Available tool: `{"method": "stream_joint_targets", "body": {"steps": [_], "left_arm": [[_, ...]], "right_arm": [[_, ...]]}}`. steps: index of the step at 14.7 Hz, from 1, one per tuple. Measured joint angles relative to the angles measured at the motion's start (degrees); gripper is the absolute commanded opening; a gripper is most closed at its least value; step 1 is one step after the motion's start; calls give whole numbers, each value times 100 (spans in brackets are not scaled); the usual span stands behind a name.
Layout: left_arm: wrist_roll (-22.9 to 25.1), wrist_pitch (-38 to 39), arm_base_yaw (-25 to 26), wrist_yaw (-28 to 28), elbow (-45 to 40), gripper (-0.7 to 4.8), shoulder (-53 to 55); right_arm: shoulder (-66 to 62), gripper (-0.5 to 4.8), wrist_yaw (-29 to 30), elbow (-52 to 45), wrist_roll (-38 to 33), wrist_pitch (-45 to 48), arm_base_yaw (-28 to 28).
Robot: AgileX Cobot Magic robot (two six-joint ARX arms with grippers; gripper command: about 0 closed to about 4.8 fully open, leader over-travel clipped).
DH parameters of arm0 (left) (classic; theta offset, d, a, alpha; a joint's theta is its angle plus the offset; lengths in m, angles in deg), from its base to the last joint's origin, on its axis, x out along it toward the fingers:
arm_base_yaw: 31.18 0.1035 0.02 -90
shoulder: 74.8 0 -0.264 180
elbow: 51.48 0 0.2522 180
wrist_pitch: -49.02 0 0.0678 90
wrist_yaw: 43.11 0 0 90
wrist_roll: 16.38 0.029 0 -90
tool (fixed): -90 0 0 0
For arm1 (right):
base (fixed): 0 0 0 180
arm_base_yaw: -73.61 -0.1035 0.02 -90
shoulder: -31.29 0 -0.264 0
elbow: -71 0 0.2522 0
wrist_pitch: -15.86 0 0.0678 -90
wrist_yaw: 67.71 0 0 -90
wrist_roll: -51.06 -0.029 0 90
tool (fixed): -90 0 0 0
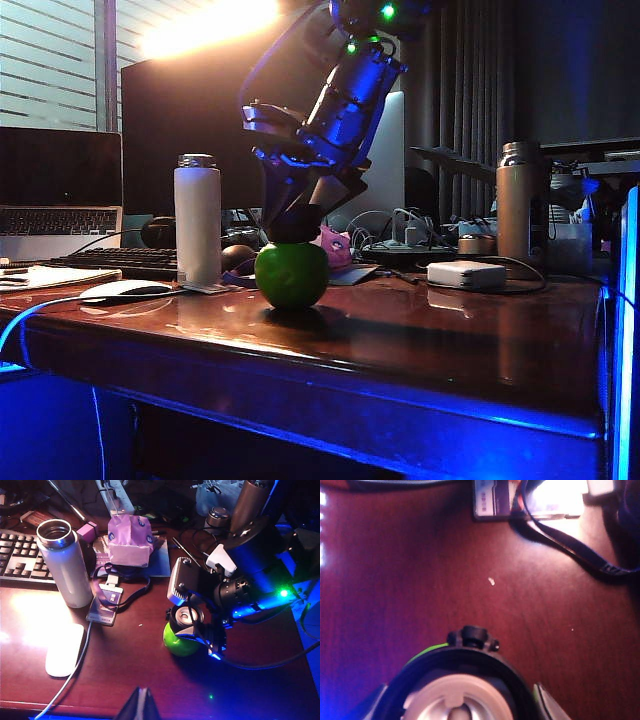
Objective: Stack the black thermos bottle cap from the table onto the green apple.
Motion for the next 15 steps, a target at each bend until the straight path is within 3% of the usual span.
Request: {"method": "stream_joint_targets", "body": {"steps": [15], "left_arm": [[0, -24, 0, 0, 0, -3, 0]], "right_arm": [[-61, 323, -17, 374, 87, -216, -2]]}}
